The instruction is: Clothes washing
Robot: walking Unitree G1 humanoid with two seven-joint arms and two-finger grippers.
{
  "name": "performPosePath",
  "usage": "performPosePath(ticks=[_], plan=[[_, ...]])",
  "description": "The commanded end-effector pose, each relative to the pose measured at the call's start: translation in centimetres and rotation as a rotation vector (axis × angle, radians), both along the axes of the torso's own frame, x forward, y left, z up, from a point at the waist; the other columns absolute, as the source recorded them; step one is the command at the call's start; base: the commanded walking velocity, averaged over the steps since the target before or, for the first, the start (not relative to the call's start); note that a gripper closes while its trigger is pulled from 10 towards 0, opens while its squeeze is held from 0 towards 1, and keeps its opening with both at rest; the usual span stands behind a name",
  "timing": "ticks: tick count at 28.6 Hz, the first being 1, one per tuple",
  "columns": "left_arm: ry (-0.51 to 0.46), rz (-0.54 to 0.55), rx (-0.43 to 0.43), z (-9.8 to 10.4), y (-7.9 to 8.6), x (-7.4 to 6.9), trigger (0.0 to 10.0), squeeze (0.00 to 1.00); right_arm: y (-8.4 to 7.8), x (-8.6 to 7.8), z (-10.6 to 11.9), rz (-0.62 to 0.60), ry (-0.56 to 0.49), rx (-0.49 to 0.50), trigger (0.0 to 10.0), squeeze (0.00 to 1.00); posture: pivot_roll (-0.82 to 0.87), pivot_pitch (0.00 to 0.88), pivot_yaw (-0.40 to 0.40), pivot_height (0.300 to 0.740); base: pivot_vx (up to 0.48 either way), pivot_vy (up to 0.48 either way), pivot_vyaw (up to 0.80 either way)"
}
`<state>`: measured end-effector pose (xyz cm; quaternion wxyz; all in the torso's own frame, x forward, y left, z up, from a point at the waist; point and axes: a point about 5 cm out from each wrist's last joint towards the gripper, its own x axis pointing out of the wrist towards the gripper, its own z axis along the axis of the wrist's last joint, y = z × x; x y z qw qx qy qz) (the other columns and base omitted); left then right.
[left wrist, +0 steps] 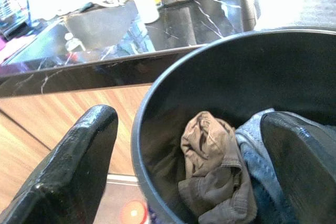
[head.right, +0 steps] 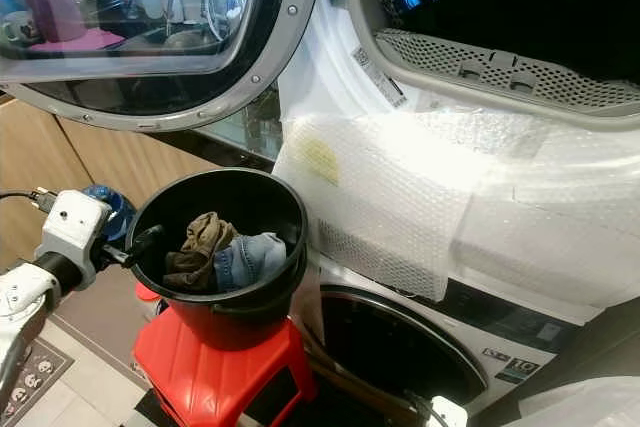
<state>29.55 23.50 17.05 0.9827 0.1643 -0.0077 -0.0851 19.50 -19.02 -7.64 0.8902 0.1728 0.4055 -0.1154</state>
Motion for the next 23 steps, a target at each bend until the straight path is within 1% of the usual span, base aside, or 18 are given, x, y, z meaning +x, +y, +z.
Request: performPosePath(ticks=[1, 2, 10, 11, 12, 13, 14, 15, 16, 17, 18, 19, 21, 22, 23], plan=[[-0.01, 0.018, -0.009, -0.3, -0.2, 0.0, 10.0, 0.0, -0.6, -0.6, -0.2, 0.004, 0.012, -0.02, 10.0, 0.0, 0.09, 0.128, -0.033, 0.74, 0.0, 0.0, 0.0], [-0.022, 0.017, -0.034, -0.7, -1.1, -0.3, 10.0, 0.0, -1.1, -1.2, -0.4, 0.014, 0.022, -0.036, 10.0, 0.0, 0.09, 0.132, -0.041, 0.74, 0.0, 0.0, 0.0], [-0.032, 0.011, -0.037, -0.9, -1.2, -0.2, 10.0, 0.0, -1.3, -1.3, -0.4, 0.014, 0.022, -0.04, 10.0, 0.0, 0.09, 0.132, -0.041, 0.74, 0.0, 0.0, 0.0], [-0.045, 0.007, -0.073, -1.3, -2.1, -0.4, 10.0, 0.0, -2.0, -1.6, -0.5, 0.013, 0.035, -0.057, 10.0, 0.0, 0.1, 0.155, -0.104, 0.74, 0.0, 0.0, 0.0], [-0.055, 0.038, -0.1, -1.9, -2.6, -1.0, 10.0, 0.0, -2.8, -1.6, -0.3, 0.018, 0.041, -0.079, 10.0, 0.0, 0.13, 0.125, -0.117, 0.74, 0.0, 0.0, 0.0], [-0.031, 0.089, -0.119, -2.7, -2.7, -1.3, 10.0, 0.0, -3.4, -1.4, -0.1, 0.018, 0.038, -0.097, 10.0, 0.0, 0.11, 0.109, -0.113, 0.74, 0.0, 0.0, 0.0], [-0.031, 0.089, -0.119, -2.7, -2.7, -1.3, 10.0, 0.0, -3.4, -1.4, -0.1, 0.018, 0.038, -0.097, 10.0, 0.0, 0.11, 0.109, -0.113, 0.74, 0.0, 0.0, 0.0], [-0.011, 0.125, -0.127, -3.3, -2.8, -1.6, 10.0, 0.0, -3.7, -1.2, 0.1, 0.018, 0.034, -0.107, 10.0, 0.0, 0.11, 0.109, -0.113, 0.74, 0.0, 0.0, 0.0], [0.116, 0.13, -0.117, -4.7, -2.7, -1.5, 10.0, 0.0, -3.9, -0.3, 0.5, 0.009, 0.012, -0.112, 10.0, 0.0, 0.11, 0.108, -0.114, 0.74, 0.0, 0.0, 0.0], [0.116, 0.13, -0.117, -4.7, -2.7, -1.5, 10.0, 0.0, -3.9, -0.3, 0.5, 0.009, 0.012, -0.112, 10.0, 0.0, 0.11, 0.108, -0.114, 0.74, 0.0, 0.0, 0.0], [0.184, 0.119, -0.08, -5.3, -2.5, -1.4, 10.0, 0.0, -4.0, 0.0, 0.7, 0.011, 0.003, -0.113, 10.0, 0.0, 0.11, 0.104, -0.116, 0.74, 0.0, 0.0, 0.0], [0.276, 0.118, -0.041, -6.1, -2.0, -1.4, 10.0, 0.0, -4.0, 0.2, 0.8, 0.028, 0.003, -0.127, 10.0, 0.0, 0.11, 0.103, -0.111, 0.74, 0.0, 0.0, 0.0], [0.288, 0.15, -0.004, -6.1, -1.5, -1.4, 10.0, 0.0, -4.3, 0.0, 0.8, 0.034, 0.009, -0.135, 10.0, 0.0, 0.1, 0.104, -0.11, 0.74, 0.0, 0.0, 0.0], [0.306, 0.191, 0.013, -6.0, -0.8, -1.5, 10.0, 0.0, -4.7, -0.2, 0.8, 0.026, 0.017, -0.14, 10.0, 0.0, 0.1, 0.106, -0.111, 0.74, 0.0, 0.0, 0.0], [0.306, 0.191, 0.013, -6.0, -0.8, -1.5, 10.0, 0.0, -4.7, -0.2, 0.8, 0.026, 0.017, -0.14, 10.0, 0.0, 0.1, 0.106, -0.111, 0.74, 0.0, 0.0, 0.0]])
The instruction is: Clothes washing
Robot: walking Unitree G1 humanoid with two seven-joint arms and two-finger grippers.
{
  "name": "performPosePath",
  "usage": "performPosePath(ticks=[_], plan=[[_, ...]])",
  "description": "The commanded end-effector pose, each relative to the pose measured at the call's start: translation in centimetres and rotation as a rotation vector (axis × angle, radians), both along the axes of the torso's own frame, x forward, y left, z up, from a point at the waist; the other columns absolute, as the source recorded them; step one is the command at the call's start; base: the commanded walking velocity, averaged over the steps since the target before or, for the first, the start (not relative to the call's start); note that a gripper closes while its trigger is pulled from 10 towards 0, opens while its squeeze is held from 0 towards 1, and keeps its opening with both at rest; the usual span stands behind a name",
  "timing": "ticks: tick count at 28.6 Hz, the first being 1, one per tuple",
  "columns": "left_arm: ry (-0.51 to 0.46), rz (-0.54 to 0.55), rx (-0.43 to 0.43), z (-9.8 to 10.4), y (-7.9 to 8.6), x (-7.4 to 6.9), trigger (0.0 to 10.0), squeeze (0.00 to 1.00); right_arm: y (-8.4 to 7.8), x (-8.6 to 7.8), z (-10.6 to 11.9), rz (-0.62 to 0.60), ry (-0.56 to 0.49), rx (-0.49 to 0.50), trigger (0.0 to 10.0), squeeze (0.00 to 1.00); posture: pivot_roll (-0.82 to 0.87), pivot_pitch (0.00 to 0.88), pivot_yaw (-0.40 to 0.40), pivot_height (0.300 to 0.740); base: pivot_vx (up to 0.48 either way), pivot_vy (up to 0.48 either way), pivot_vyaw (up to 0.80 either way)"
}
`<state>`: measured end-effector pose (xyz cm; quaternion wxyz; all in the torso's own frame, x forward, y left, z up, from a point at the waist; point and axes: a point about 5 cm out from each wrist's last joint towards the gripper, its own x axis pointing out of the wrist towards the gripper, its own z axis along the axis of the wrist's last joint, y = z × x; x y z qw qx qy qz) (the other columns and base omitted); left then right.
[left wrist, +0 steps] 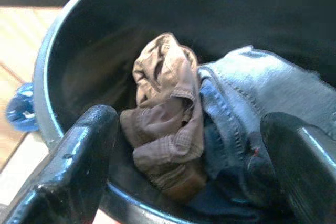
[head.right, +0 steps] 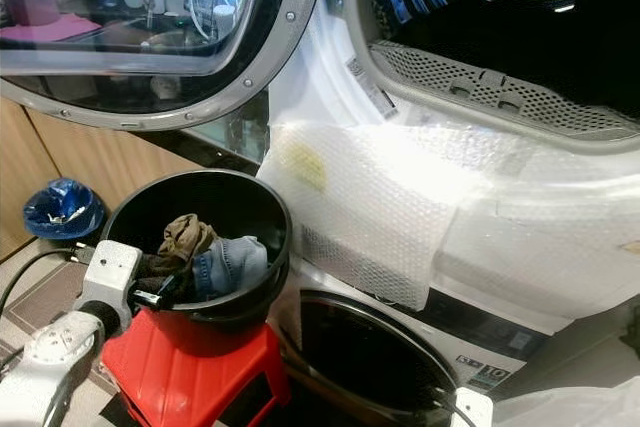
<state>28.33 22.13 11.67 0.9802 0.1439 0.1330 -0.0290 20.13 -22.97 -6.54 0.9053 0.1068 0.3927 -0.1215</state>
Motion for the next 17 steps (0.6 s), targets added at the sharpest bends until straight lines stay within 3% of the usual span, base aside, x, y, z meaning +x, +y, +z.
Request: performPosePath(ticks=[1, 5, 9, 13, 17], plan=[[0.086, 0.089, 0.041, -0.7, 1.2, -0.5, 10.0, 0.0, -0.9, -1.1, -0.4, -0.018, 0.039, -0.015, 10.0, 0.0, 0.1, 0.103, -0.111, 0.74, 0.0, 0.0, 0.0], [0.144, 0.217, 0.018, -1.0, 1.8, -1.5, 10.0, 0.0, -1.5, -1.5, -0.5, -0.019, 0.049, -0.027, 10.0, 0.0, 0.1, 0.099, -0.115, 0.74, 0.0, 0.0, 0.0], [0.193, 0.37, -0.036, -1.2, 1.0, -4.1, 10.0, 0.0, -2.4, -1.9, -0.4, -0.017, 0.072, -0.062, 10.0, 0.0, 0.12, 0.096, -0.115, 0.74, 0.0, 0.0, 0.0], [0.175, 0.403, -0.064, -0.8, 0.5, -4.4, 10.0, 0.0, -2.5, -1.5, -0.1, -0.02, 0.061, -0.064, 10.0, 0.0, 0.13, 0.099, -0.114, 0.74, 0.0, 0.0, 0.0], [0.154, 0.379, -0.095, 0.7, -1.3, -4.0, 10.0, 0.0, -2.3, -0.5, 0.2, -0.007, 0.044, -0.069, 10.0, 0.0, 0.14, 0.102, -0.116, 0.74, 0.0, 0.0, 0.0]])
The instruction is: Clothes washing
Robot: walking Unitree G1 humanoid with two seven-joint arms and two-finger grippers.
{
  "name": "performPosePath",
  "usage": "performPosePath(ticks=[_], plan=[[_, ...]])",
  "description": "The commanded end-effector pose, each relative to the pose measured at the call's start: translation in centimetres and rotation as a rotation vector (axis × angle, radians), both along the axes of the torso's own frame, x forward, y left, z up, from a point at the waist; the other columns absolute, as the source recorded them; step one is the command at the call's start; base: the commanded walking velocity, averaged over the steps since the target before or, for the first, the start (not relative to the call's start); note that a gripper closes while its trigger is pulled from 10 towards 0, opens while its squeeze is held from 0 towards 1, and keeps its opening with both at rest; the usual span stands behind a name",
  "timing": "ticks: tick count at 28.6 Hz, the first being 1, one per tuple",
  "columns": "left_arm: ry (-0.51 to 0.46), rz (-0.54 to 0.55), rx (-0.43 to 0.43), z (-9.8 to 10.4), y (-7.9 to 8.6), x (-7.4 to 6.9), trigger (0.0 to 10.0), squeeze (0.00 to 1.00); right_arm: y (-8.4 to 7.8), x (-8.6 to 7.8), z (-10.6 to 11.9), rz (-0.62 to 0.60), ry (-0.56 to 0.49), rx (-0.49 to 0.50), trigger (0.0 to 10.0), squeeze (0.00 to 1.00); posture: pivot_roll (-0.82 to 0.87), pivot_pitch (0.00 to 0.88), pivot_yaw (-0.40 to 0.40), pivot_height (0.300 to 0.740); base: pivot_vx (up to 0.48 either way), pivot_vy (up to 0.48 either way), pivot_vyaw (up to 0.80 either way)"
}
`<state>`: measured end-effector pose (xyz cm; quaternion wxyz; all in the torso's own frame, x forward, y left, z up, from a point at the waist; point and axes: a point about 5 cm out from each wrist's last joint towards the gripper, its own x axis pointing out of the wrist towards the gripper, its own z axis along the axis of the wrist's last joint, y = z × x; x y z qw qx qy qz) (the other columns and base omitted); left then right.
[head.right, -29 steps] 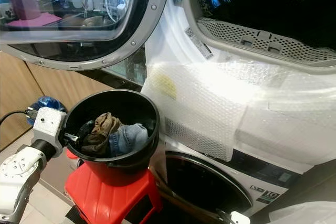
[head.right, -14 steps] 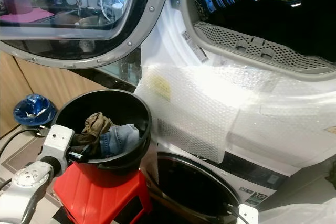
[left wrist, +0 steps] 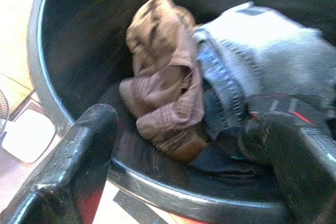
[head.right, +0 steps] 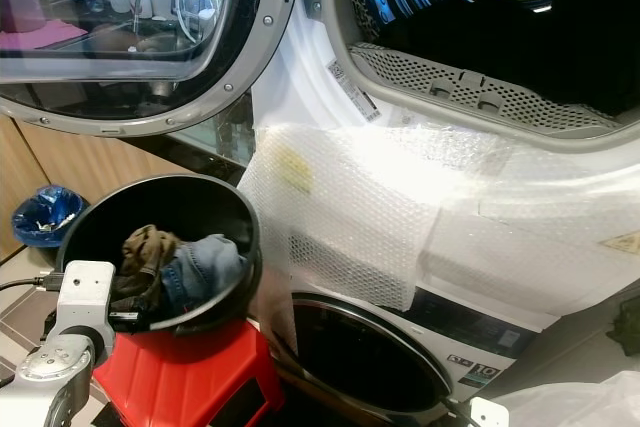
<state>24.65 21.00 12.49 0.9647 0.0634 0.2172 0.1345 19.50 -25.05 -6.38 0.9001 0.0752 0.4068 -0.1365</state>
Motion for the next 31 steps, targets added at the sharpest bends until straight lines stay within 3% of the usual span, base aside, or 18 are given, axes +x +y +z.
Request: performPosePath(ticks=[1, 3, 8, 13, 17, 19, 20, 23, 24, 25, 28, 31], plan=[[0.015, 0.022, -0.006, 0.2, -0.5, -0.1, 10.0, 0.0, 0.0, 0.4, 0.2, -0.003, -0.005, -0.004, 10.0, 0.0, 0.14, 0.1, -0.115, 0.74, 0.0, 0.0, 0.0], [0.0, 0.028, -0.018, 0.4, -0.7, 0.0, 10.0, 0.0, 0.0, 0.5, 0.2, -0.008, -0.011, -0.002, 10.0, 0.0, 0.14, 0.098, -0.116, 0.74, 0.0, 0.0, 0.0], [-0.004, -0.077, -0.053, 0.9, -2.6, 1.1, 10.0, 0.0, -0.1, 0.3, 0.1, 0.0, 0.002, -0.011, 10.0, 0.0, 0.14, 0.097, -0.117, 0.74, 0.0, 0.0, 0.0], [0.017, -0.156, -0.173, 0.6, -4.8, 2.2, 10.0, 0.0, -0.3, 0.0, 0.1, -0.006, 0.009, -0.016, 10.0, 0.0, 0.12, 0.092, -0.118, 0.74, 0.0, 0.0, 0.0], [0.012, -0.157, -0.222, 0.4, -5.7, 2.7, 10.0, 0.0, -0.5, 0.0, 0.1, -0.01, 0.01, -0.019, 10.0, 0.0, 0.11, 0.085, -0.121, 0.74, 0.0, 0.0, 0.0], [-0.039, -0.151, -0.23, 0.9, -6.3, 3.2, 10.0, 0.0, -0.5, 0.0, 0.1, -0.01, 0.009, -0.021, 10.0, 0.0, 0.11, 0.085, -0.121, 0.74, 0.0, 0.0, 0.0], [-0.144, -0.161, -0.149, 2.6, -6.3, 3.8, 10.0, 0.0, -0.6, 0.1, 0.2, -0.021, 0.0, -0.02, 10.0, 0.0, 0.11, 0.081, -0.122, 0.74, 0.0, 0.0, 0.0], [-0.191, -0.121, -0.076, 3.6, -5.3, 3.9, 10.0, 0.0, -0.6, 0.1, 0.2, -0.02, 0.0, -0.019, 10.0, 0.0, 0.11, 0.081, -0.124, 0.74, 0.0, 0.0, 0.0], [-0.191, -0.121, -0.076, 3.6, -5.3, 3.9, 10.0, 0.0, -0.6, 0.1, 0.2, -0.02, 0.0, -0.019, 10.0, 0.0, 0.11, 0.081, -0.124, 0.74, 0.0, 0.0, 0.0], [-0.19, -0.08, -0.053, 3.6, -3.8, 3.9, 10.0, 0.0, -0.4, 0.2, 0.2, -0.012, 0.001, -0.016, 10.0, 0.0, 0.13, 0.085, -0.129, 0.74, 0.0, 0.0, 0.0], [-0.17, -0.087, -0.037, 3.2, -3.0, 4.1, 10.0, 0.0, -0.2, 0.3, 0.2, 0.0, 0.004, -0.016, 10.0, 0.0, 0.13, 0.087, -0.133, 0.74, 0.0, 0.0, 0.0], [-0.179, -0.098, -0.095, 2.9, -2.4, 4.6, 10.0, 0.0, 0.0, 0.5, 0.3, 0.007, -0.002, -0.013, 10.0, 0.0, 0.12, 0.088, -0.138, 0.74, 0.0, 0.0, 0.0]])
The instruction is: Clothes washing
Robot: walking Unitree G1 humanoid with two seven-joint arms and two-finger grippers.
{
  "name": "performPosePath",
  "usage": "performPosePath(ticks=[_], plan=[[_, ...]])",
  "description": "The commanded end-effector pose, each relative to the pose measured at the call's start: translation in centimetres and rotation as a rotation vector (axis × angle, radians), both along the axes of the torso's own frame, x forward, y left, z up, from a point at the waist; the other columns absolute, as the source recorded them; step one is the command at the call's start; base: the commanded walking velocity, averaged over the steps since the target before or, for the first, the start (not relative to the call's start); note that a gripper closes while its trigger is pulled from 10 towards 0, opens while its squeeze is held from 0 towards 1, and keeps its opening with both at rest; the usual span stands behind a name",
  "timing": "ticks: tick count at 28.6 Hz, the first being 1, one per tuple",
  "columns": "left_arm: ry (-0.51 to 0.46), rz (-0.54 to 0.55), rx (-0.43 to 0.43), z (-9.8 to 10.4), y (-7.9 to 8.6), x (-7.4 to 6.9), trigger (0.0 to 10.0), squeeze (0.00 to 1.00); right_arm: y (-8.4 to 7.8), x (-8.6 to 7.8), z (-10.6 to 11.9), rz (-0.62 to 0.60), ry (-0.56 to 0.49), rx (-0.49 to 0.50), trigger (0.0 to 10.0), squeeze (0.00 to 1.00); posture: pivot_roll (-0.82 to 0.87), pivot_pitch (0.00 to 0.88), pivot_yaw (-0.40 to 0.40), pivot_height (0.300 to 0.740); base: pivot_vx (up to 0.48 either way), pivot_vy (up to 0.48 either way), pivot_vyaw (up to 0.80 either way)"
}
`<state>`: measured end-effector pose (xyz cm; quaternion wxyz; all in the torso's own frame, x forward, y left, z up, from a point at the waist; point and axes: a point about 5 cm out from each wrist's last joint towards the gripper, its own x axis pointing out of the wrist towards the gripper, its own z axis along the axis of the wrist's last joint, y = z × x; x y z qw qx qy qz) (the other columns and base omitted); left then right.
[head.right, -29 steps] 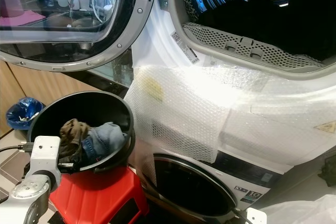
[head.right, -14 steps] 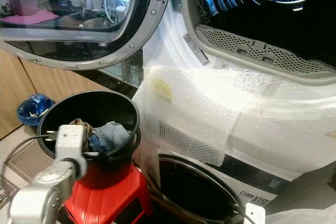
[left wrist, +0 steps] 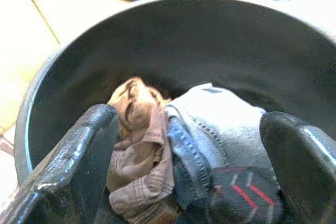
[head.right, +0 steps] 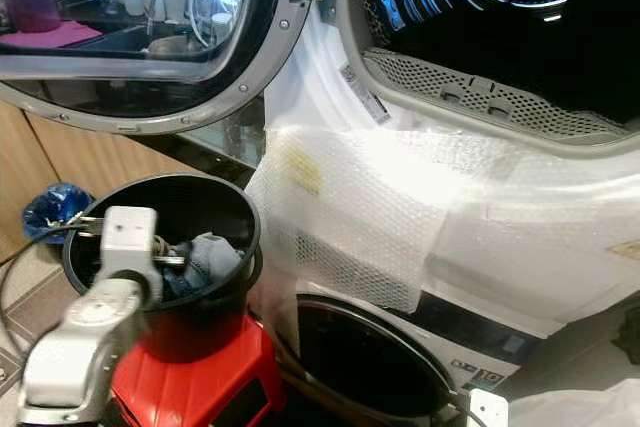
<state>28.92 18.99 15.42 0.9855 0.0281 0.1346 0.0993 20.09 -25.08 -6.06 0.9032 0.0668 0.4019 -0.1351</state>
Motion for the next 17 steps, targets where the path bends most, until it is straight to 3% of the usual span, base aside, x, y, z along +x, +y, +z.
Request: performPosePath(ticks=[1, 5, 9, 11, 14, 15, 16, 17], plan=[[0.014, -0.07, -0.047, -0.6, -0.2, 0.7, 10.0, 0.0, 0.0, 0.1, 0.0, 0.004, 0.004, 0.004, 10.0, 0.0, 0.12, 0.091, -0.145, 0.74, 0.0, 0.0, 0.0], [0.073, -0.073, -0.067, -2.1, 0.9, 1.7, 10.0, 0.0, 0.1, 0.3, 0.1, 0.029, 0.003, 0.0, 10.0, 0.0, 0.12, 0.091, -0.153, 0.74, 0.0, 0.0, 0.0], [0.094, -0.079, -0.035, -2.6, 2.0, 2.5, 10.0, 0.0, 0.1, 0.5, 0.2, 0.036, -0.001, -0.002, 10.0, 0.0, 0.1, 0.089, -0.16, 0.74, 0.0, 0.0, 0.0], [0.067, -0.165, -0.072, -2.1, 2.6, 4.0, 10.0, 0.0, -0.1, 0.6, 0.4, 0.037, -0.005, -0.008, 10.0, 0.0, 0.09, 0.089, -0.163, 0.74, 0.0, 0.0, 0.0], [0.078, -0.212, -0.099, -2.0, 2.9, 4.9, 10.0, 0.03, -0.4, 0.7, 0.5, 0.035, -0.008, -0.012, 10.0, 0.0, 0.08, 0.086, -0.165, 0.74, 0.0, 0.0, 0.0], [0.089, -0.226, -0.092, -2.1, 3.1, 5.2, 10.0, 0.84, -0.5, 0.6, 0.5, 0.035, -0.008, -0.014, 10.0, 0.0, 0.08, 0.085, -0.165, 0.74, 0.0, 0.0, 0.0], [0.099, -0.248, -0.083, -2.2, 3.2, 5.5, 10.0, 1.0, -0.5, 0.6, 0.5, 0.035, -0.007, -0.016, 10.0, 0.0, 0.07, 0.085, -0.164, 0.74, 0.0, 0.0, 0.0], [0.105, -0.263, -0.079, -2.2, 3.3, 5.7, 10.0, 1.0, -0.6, 0.5, 0.5, 0.036, -0.005, -0.018, 10.0, 0.0, 0.07, 0.085, -0.164, 0.74, 0.0, 0.0, 0.0]])
